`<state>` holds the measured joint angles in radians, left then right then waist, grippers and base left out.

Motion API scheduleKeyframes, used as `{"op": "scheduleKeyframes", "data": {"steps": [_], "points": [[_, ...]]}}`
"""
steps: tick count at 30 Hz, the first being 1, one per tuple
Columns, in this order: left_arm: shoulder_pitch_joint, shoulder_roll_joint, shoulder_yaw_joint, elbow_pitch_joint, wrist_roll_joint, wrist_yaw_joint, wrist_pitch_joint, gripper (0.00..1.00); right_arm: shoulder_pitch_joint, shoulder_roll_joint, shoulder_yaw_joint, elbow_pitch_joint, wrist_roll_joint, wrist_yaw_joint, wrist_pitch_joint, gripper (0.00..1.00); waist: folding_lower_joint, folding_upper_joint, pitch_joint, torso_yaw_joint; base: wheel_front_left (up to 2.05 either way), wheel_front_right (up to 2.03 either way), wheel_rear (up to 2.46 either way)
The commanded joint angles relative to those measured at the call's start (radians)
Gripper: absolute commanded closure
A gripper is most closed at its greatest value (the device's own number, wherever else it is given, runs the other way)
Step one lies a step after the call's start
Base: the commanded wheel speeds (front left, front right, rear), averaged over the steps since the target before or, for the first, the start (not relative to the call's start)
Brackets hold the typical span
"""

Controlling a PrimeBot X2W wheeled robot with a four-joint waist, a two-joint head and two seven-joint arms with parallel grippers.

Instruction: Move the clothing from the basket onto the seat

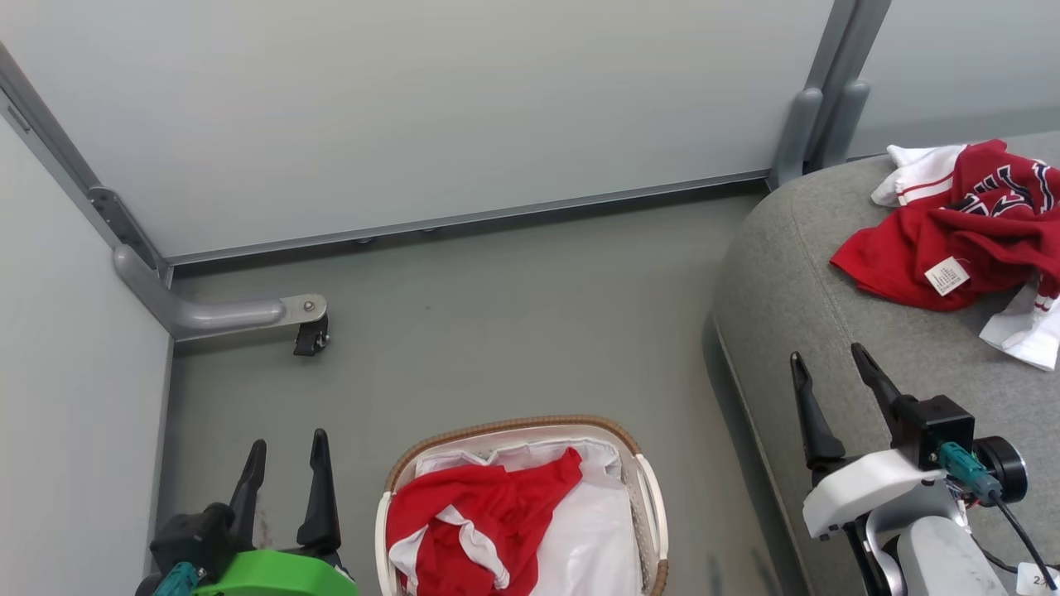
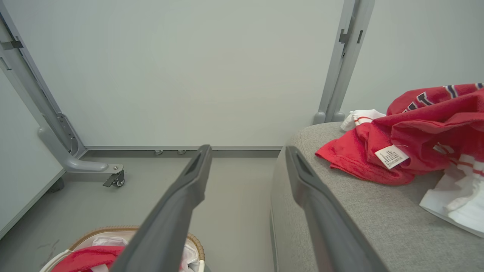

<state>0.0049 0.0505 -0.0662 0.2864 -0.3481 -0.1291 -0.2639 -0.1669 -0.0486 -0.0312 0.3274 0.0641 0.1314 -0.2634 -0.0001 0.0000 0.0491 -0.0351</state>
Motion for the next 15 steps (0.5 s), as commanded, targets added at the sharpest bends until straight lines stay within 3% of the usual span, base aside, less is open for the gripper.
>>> {"op": "scheduleKeyframes", "data": {"steps": [1, 15], "points": [[0.016, 0.0, 0.001, -0.003, -0.003, -0.003, -0.001, 0.0, 0.019, -0.003, 0.005, -0.005, 0.008, -0.001, -0.002, 0.0, 0.0001, 0.0, -0.007, 0.0, 0.0, 0.0, 0.0], [0.019, 0.0, -0.007, 0.001, -0.007, -0.003, -0.001, 0.0, 0.025, -0.004, 0.027, -0.001, 0.023, -0.001, -0.002, 0.0, 0.0001, 0.0, -0.009, 0.001, 0.0, 0.0, 0.0]]}}
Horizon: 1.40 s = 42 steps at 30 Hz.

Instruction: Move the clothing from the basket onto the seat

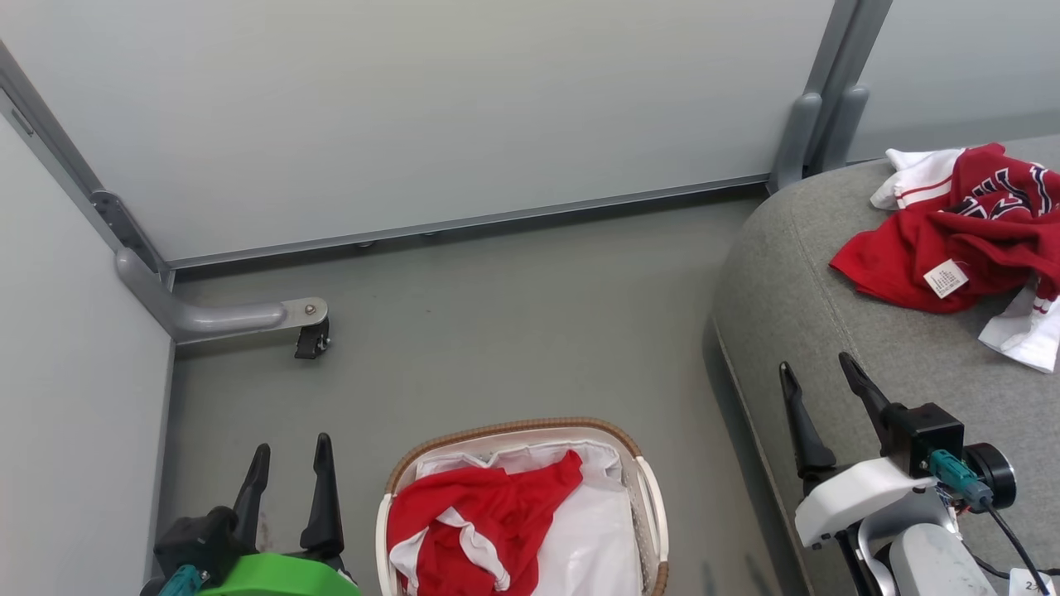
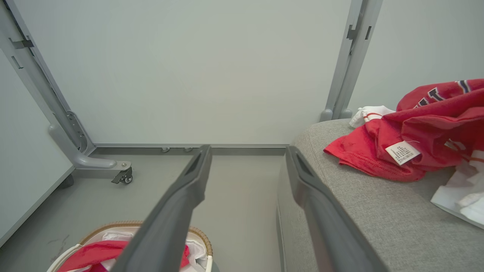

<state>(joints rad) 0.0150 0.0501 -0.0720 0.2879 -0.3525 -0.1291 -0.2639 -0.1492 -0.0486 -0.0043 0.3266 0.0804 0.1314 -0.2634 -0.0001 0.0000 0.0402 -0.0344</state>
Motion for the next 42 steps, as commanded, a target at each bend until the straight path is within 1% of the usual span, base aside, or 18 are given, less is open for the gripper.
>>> {"op": "scheduleKeyframes", "data": {"steps": [1, 15, 21, 24, 29, 33, 42], "points": [[0.008, 0.001, -0.001, 0.0, -0.003, -0.003, -0.001, 0.0, 0.007, -0.004, 0.002, 0.001, 0.008, -0.001, -0.002, 0.0, 0.0001, 0.0, 0.0, 0.0, 0.0, 0.0, 0.0], [0.001, 0.001, -0.01, 0.005, 0.001, -0.003, -0.001, 0.0, 0.003, -0.003, 0.002, 0.002, 0.008, -0.001, -0.002, 0.0, 0.0001, 0.0, 0.007, -0.005, 0.0, 0.0, 0.0], [-0.043, 0.001, -0.047, 0.034, 0.021, -0.003, -0.001, 0.0, -0.012, -0.003, -0.004, -0.01, 0.003, -0.001, -0.002, 0.0, 0.0001, 0.0, 0.036, -0.002, 0.0, 0.0, 0.0], [-0.076, 0.001, -0.075, 0.069, 0.032, -0.003, -0.001, 0.0, -0.025, -0.003, -0.008, -0.017, -0.002, -0.001, -0.002, 0.0, 0.0001, 0.0, 0.058, -0.004, 0.0, 0.0, 0.0], [-0.17, 0.001, -0.136, 0.159, 0.046, -0.003, -0.001, 0.0, -0.051, -0.003, -0.008, -0.033, -0.013, -0.001, -0.002, 0.0, 0.0001, 0.0, 0.117, -0.013, 0.0, 0.0, 0.0], [-0.262, 0.003, -0.195, 0.26, 0.058, -0.003, -0.001, 0.0, -0.081, -0.003, -0.006, -0.048, -0.025, -0.001, -0.002, 0.0, 0.0001, 0.0, 0.182, -0.028, 0.0, 0.0, 0.0], [-0.471, 0.014, -0.31, 0.466, 0.082, -0.003, -0.001, 0.0, -0.182, -0.003, 0.015, -0.106, 0.007, -0.001, -0.002, 0.0, 0.0001, 0.0, 0.388, -0.097, 0.0, 0.0, 0.0]]}}
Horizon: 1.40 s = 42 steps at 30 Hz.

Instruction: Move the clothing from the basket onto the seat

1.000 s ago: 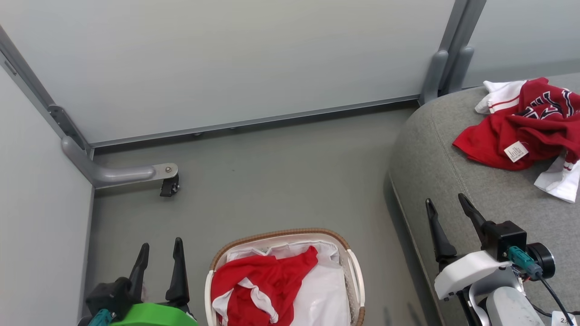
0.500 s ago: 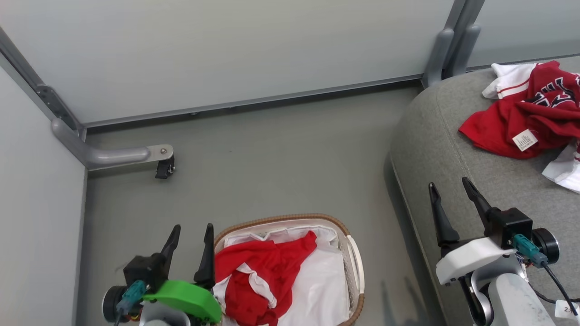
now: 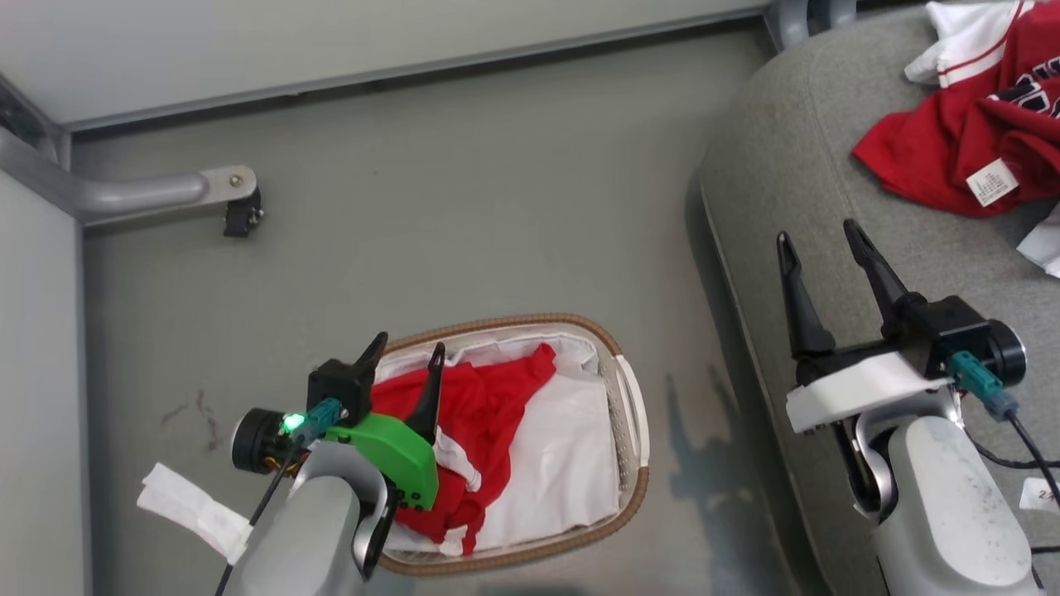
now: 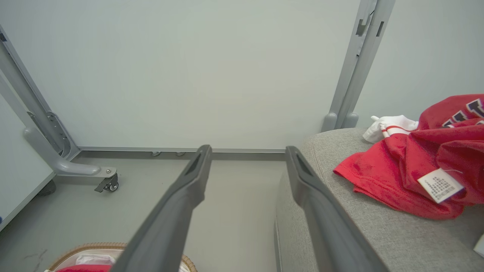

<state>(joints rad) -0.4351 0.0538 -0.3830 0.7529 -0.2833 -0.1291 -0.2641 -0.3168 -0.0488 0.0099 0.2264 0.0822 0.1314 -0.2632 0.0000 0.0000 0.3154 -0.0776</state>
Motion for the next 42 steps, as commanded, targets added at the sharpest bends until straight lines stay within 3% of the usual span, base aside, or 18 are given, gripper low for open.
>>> {"op": "scheduleKeyframes", "data": {"steps": [1, 11, 23, 42], "points": [[-0.039, 0.013, -0.008, 0.021, 0.014, -0.003, -0.001, 0.0, -0.027, -0.003, 0.004, -0.014, 0.011, -0.001, -0.002, 0.0, 0.0, 0.0, 0.136, -0.063, 0.0, 0.0, 0.0], [-0.188, 0.034, -0.131, 0.245, 0.022, -0.003, -0.001, 0.0, -0.12, -0.002, 0.033, -0.09, 0.067, -0.001, -0.002, 0.0, 0.0, 0.0, 0.318, -0.158, 0.0, 0.0, 0.0], [-0.312, 0.088, -0.189, 0.47, 0.044, 0.01, 0.024, 0.0, -0.172, -0.002, 0.061, -0.151, 0.121, -0.001, -0.002, 0.0, 0.0, 0.0, 0.456, -0.244, 0.0, 0.0, 0.0], [-0.399, 0.162, -0.199, 0.531, 0.031, 0.083, 0.144, 0.0, -0.224, -0.002, 0.128, -0.171, 0.21, -0.001, -0.002, 0.0, 0.0, 0.0, 0.575, -0.317, 0.0, 0.0, 0.0]]}}
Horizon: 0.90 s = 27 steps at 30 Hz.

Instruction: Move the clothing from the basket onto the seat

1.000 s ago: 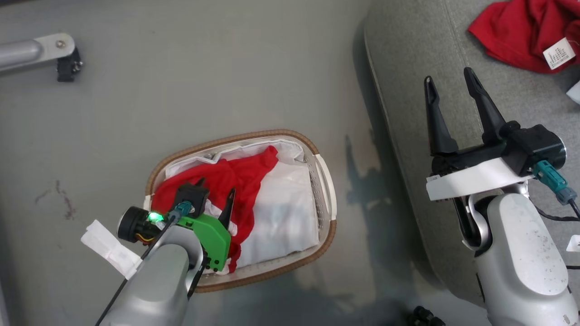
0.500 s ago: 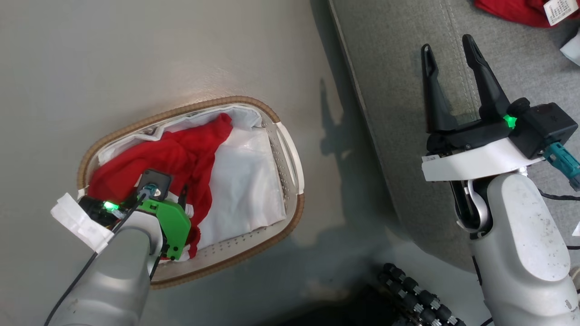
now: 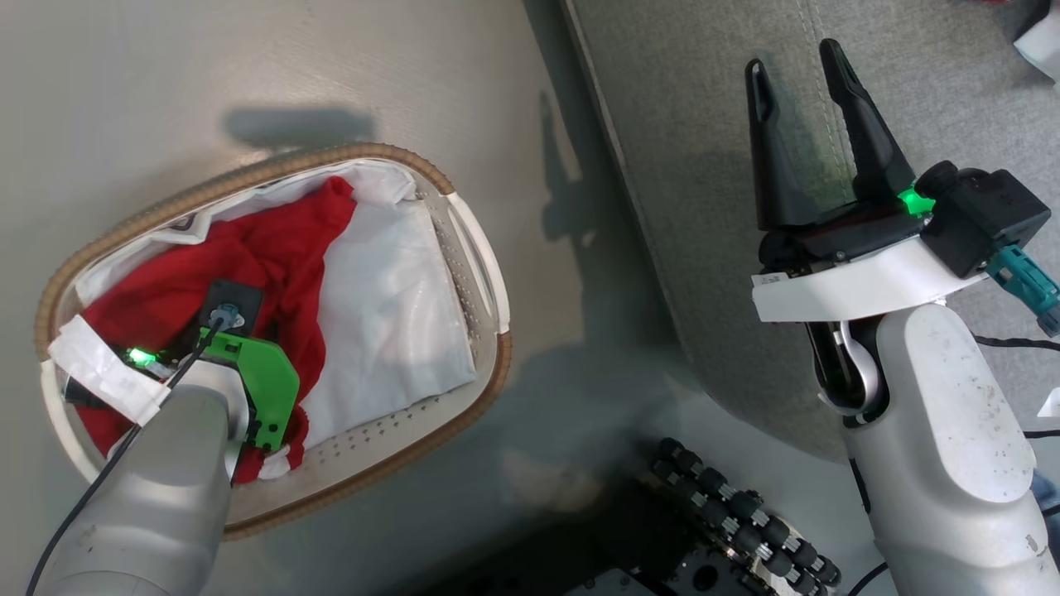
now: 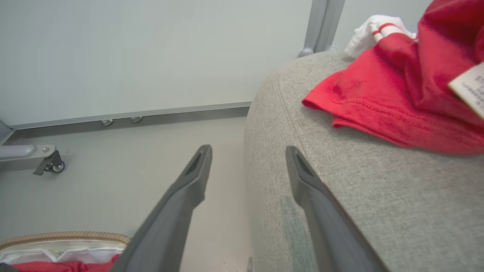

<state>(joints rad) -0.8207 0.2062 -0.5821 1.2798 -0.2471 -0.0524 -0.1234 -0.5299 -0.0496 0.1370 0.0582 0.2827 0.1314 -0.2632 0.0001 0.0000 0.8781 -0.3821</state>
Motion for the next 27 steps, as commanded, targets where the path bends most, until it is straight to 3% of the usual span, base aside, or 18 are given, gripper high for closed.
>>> {"op": "scheduleKeyframes", "data": {"steps": [1, 2, 3, 4, 5, 15, 27], "points": [[-0.013, 0.01, -0.001, 0.004, -0.008, 0.009, 0.009, 0.14, -0.011, -0.002, 0.002, -0.003, 0.013, -0.001, -0.002, 0.0, -0.0001, 0.0, 0.013, -0.014, 0.0, 0.0, 0.0], [-0.013, 0.009, -0.003, 0.005, -0.008, 0.011, 0.014, 0.48, -0.013, -0.002, 0.002, -0.003, 0.014, -0.001, -0.002, 0.0, -0.0001, 0.0, 0.015, -0.016, 0.0, 0.0, 0.0], [-0.013, 0.008, -0.004, 0.005, -0.01, 0.011, 0.014, 0.7, -0.013, -0.002, 0.002, -0.002, 0.013, -0.001, -0.002, 0.0, -0.0001, 0.0, 0.016, -0.017, 0.0, 0.0, 0.0], [-0.013, 0.007, -0.005, 0.005, -0.011, 0.013, 0.016, 0.9, -0.014, -0.002, 0.001, -0.001, 0.015, -0.001, -0.002, 0.0, -0.0001, 0.0, 0.016, -0.018, 0.0, 0.0, 0.0], [-0.013, 0.005, -0.007, 0.006, -0.012, 0.014, 0.016, 1.0, -0.014, -0.002, 0.001, 0.0, 0.016, -0.001, -0.002, 0.0, -0.0001, 0.0, 0.016, -0.018, 0.0, 0.0, 0.0], [0.019, -0.025, -0.022, 0.007, -0.024, 0.009, -0.019, 1.0, -0.003, -0.002, -0.01, 0.023, 0.008, -0.001, -0.002, 0.0, -0.0001, 0.0, -0.029, 0.002, 0.0, 0.0, 0.0], [0.074, -0.092, -0.054, -0.022, -0.03, -0.031, -0.119, 1.0, 0.06, -0.002, -0.039, 0.07, -0.076, -0.001, -0.002, 0.0, -0.0001, 0.0, -0.22, 0.096, 0.0, 0.0, 0.0]]}}
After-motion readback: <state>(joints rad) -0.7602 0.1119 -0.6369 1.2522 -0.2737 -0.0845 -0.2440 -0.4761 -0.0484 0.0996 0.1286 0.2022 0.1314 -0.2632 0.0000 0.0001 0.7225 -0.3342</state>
